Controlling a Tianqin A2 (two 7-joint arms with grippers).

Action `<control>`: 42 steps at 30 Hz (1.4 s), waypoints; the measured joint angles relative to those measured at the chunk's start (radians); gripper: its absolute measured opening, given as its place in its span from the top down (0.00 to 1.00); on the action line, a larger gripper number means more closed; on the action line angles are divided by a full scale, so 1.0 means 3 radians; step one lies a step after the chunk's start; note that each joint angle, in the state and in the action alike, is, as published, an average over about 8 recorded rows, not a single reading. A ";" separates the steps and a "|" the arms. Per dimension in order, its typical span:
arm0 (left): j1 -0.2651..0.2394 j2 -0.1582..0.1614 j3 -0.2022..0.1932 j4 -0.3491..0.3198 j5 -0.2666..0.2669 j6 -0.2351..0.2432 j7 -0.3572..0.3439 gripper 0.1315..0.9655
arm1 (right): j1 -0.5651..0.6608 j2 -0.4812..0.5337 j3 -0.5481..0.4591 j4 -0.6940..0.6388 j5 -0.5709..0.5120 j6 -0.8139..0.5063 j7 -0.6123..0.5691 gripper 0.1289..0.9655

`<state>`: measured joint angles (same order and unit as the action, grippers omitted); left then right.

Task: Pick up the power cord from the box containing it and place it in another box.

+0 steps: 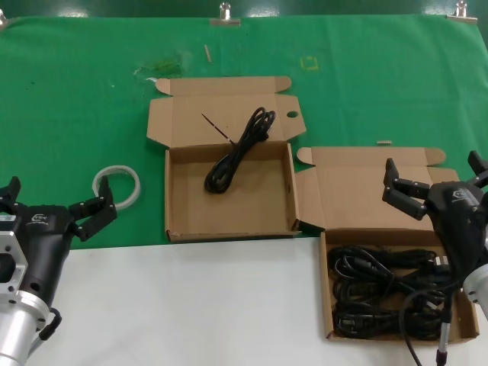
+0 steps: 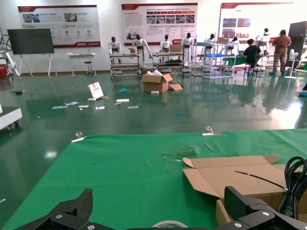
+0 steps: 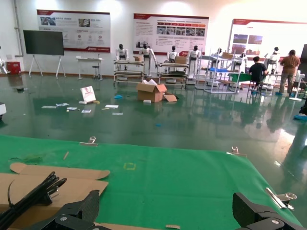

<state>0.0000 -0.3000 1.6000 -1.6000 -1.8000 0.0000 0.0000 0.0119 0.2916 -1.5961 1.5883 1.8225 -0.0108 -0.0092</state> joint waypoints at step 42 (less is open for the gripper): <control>0.0000 0.0000 0.0000 0.0000 0.0000 0.0000 0.0000 0.00 | 0.0000 0.0000 0.0000 0.0000 0.0000 0.0000 0.0000 0.00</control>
<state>0.0000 -0.3000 1.6000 -1.6000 -1.8000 0.0000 0.0000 0.0119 0.2916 -1.5961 1.5883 1.8225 -0.0108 -0.0092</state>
